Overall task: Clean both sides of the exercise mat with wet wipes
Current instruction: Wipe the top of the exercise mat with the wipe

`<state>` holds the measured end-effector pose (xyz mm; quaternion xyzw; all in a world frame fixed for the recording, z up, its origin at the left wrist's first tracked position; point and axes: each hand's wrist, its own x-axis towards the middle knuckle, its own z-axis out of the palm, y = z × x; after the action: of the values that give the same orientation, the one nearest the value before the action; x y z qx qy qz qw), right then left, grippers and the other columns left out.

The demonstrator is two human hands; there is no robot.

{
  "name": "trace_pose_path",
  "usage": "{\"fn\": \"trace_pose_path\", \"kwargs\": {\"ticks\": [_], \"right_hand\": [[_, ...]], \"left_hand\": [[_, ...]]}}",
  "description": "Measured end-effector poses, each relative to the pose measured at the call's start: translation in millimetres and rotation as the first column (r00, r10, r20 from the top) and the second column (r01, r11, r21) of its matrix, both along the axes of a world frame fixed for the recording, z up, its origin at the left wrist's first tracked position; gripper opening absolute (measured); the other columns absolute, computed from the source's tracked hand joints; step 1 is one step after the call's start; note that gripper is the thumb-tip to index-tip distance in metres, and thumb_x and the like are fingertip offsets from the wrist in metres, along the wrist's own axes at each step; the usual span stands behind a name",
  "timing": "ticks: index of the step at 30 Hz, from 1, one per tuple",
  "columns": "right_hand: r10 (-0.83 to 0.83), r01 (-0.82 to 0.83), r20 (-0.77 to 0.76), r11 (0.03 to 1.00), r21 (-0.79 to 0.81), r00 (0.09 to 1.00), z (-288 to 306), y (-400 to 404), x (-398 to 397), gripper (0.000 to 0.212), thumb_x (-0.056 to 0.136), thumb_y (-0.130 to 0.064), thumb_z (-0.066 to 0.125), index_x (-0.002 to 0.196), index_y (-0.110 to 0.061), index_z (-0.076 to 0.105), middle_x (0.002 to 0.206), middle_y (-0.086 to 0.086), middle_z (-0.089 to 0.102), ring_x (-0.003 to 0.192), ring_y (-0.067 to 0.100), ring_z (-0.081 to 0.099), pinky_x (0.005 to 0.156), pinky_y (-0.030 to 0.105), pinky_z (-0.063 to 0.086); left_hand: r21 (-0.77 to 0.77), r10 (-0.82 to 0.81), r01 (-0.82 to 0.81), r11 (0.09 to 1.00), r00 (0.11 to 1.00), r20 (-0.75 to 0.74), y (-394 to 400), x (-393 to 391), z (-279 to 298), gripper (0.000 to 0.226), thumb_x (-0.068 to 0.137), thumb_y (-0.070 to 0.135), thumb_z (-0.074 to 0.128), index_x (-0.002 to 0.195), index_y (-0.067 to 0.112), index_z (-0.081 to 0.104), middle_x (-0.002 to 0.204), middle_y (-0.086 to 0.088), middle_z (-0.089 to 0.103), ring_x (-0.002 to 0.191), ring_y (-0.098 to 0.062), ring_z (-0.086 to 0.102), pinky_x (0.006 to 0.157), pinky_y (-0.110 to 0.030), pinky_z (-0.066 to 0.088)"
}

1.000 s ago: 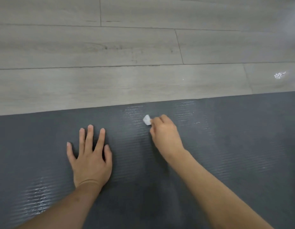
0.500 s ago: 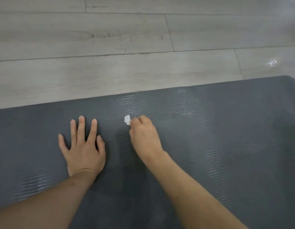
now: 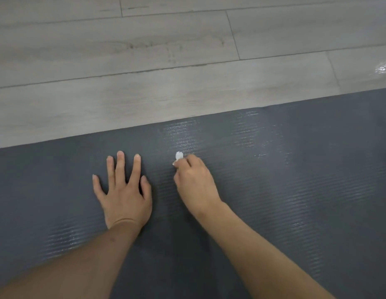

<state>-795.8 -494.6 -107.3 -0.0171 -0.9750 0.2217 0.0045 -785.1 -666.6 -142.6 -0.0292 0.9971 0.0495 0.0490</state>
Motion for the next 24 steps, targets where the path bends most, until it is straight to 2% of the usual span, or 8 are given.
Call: {"fn": "trace_pose_path", "kwargs": {"ticks": [2,5,7,9,13,15,21,24], "right_hand": [[-0.128,0.124,0.025,0.986,0.116,0.992,1,64,2,0.003,0.086,-0.006,0.061,0.088,-0.006,0.064,0.086,0.01,0.054,0.075,0.03,0.054,0.061,0.037,0.045],[-0.484,0.478,-0.006,0.862,0.165,0.875,13,162,16,0.011,0.09,-0.007,0.059,0.094,0.0,0.066,0.093,0.02,0.059,0.08,0.041,0.057,0.07,0.039,0.041],[-0.585,0.584,-0.052,0.794,0.167,0.81,13,160,20,0.014,0.092,-0.008,0.057,0.097,0.001,0.066,0.096,0.021,0.061,0.083,0.042,0.057,0.073,0.039,0.039],[-0.526,0.53,-0.063,0.841,0.111,0.848,5,108,14,0.012,0.087,-0.005,0.059,0.095,0.0,0.068,0.092,0.02,0.062,0.08,0.04,0.059,0.07,0.039,0.042],[-0.123,0.122,-0.03,0.992,-0.013,0.992,-8,-23,12,0.01,0.076,0.001,0.069,0.085,-0.001,0.068,0.082,0.015,0.06,0.071,0.034,0.06,0.057,0.037,0.052],[-0.01,0.008,-0.05,0.999,-0.044,0.999,-6,-19,17,0.005,0.079,-0.003,0.066,0.084,-0.001,0.067,0.081,0.016,0.059,0.068,0.035,0.059,0.055,0.039,0.054],[-0.413,0.41,-0.012,0.897,0.165,0.91,19,156,29,0.012,0.088,-0.006,0.059,0.094,-0.001,0.068,0.092,0.019,0.061,0.083,0.042,0.058,0.072,0.042,0.044],[-0.545,0.547,-0.061,0.822,0.155,0.836,10,127,26,0.016,0.09,-0.007,0.056,0.099,-0.003,0.069,0.097,0.019,0.063,0.086,0.041,0.059,0.076,0.042,0.044]], "left_hand": [[0.002,0.002,-0.002,1.0,1.0,-0.009,0,0,0,0.06,0.103,0.045,0.021,0.163,0.036,0.023,0.173,-0.001,0.011,0.16,-0.019,0.0,0.125,-0.061,0.003],[0.013,0.004,-0.004,1.0,1.0,-0.018,1,0,-2,0.057,0.107,0.042,0.028,0.163,0.036,0.024,0.173,0.0,0.011,0.16,-0.02,0.001,0.125,-0.06,0.002],[0.026,0.008,-0.007,1.0,1.0,-0.029,1,0,-3,0.057,0.107,0.042,0.032,0.163,0.035,0.025,0.173,0.0,0.013,0.16,-0.02,0.002,0.125,-0.061,0.002],[0.029,0.006,-0.004,1.0,0.999,-0.048,-1,2,-4,0.056,0.107,0.042,0.03,0.162,0.035,0.026,0.173,-0.001,0.014,0.16,-0.02,0.003,0.126,-0.061,0.002],[0.051,0.003,0.0,0.999,0.998,-0.063,-1,0,-5,0.056,0.105,0.043,0.025,0.16,0.035,0.032,0.173,0.001,0.016,0.16,-0.02,0.006,0.125,-0.06,0.003],[0.053,0.009,-0.006,0.999,0.998,-0.067,0,1,-4,0.057,0.104,0.044,0.024,0.16,0.036,0.033,0.172,0.002,0.017,0.16,-0.02,0.007,0.125,-0.06,0.003],[0.068,0.019,-0.015,0.998,0.998,-0.065,-1,1,-4,0.054,0.106,0.042,0.034,0.159,0.038,0.033,0.173,0.002,0.016,0.16,-0.02,0.007,0.126,-0.06,0.002],[0.065,0.018,-0.015,0.998,0.999,-0.05,1,2,-3,0.054,0.106,0.041,0.035,0.16,0.038,0.032,0.173,0.003,0.014,0.16,-0.02,0.004,0.125,-0.061,0.001]]}}
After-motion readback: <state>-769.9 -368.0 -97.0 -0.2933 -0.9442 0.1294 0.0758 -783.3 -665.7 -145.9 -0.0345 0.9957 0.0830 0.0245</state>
